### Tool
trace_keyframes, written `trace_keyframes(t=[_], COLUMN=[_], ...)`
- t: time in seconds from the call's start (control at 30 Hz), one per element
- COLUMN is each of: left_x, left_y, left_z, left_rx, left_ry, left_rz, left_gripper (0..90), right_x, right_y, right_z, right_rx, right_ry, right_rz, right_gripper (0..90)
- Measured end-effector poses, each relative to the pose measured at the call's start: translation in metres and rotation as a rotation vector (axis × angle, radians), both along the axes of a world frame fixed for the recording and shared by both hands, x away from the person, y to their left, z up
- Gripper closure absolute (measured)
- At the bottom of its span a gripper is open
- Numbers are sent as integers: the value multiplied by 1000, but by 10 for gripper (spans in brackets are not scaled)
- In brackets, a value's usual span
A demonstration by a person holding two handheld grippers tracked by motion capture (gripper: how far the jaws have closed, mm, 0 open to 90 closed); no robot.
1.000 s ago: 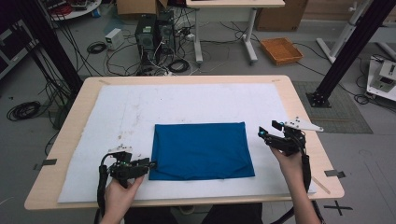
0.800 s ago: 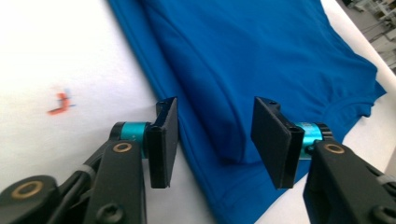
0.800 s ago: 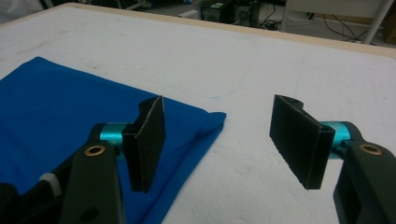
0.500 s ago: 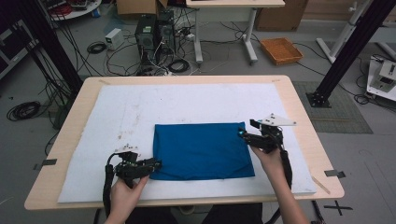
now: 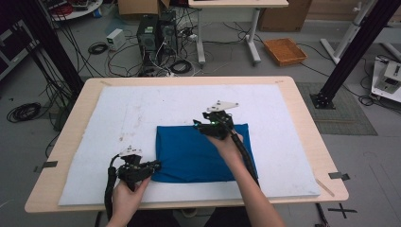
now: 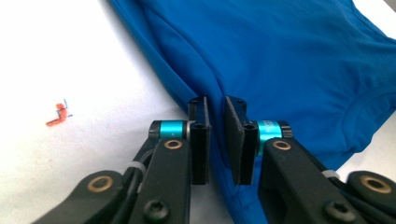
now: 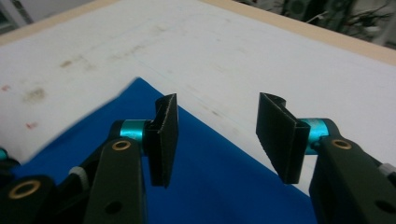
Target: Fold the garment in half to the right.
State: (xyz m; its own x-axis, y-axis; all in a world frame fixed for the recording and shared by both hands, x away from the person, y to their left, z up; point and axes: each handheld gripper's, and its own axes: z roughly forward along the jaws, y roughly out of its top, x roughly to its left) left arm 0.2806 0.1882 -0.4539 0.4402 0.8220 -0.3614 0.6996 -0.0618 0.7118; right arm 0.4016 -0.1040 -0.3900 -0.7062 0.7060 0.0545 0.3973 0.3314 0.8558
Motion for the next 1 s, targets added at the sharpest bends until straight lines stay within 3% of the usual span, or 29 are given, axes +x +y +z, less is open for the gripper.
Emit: trace_keyframes(t=[0.07, 0.1, 0.23, 0.57, 0.8, 0.87, 1.0], left_x=[0, 0, -1, -1, -1, -1, -2], left_y=[0, -1, -2, -1, 0, 0, -1], left_z=[0, 0, 0, 0, -1, -1, -1], left_rx=[0, 10, 23, 15, 19, 15, 20], left_ry=[0, -5, -17, -17, -22, -18, -22], left_rz=[-1, -4, -4, -10, -16, -15, -11], left_gripper=[818, 823, 827, 826, 825, 825, 826], right_x=[4, 12, 25, 42, 47, 50, 55], right_y=[9, 27, 63, 140, 157, 162, 164], right_z=[-1, -3, -9, -33, -43, -45, -48], right_rx=[16, 33, 15, -134, -177, -209, -224], right_ry=[14, 46, 89, 170, 181, 179, 180], right_rz=[14, 25, 57, 93, 95, 94, 114], right_gripper=[510, 520, 561, 693, 696, 727, 799])
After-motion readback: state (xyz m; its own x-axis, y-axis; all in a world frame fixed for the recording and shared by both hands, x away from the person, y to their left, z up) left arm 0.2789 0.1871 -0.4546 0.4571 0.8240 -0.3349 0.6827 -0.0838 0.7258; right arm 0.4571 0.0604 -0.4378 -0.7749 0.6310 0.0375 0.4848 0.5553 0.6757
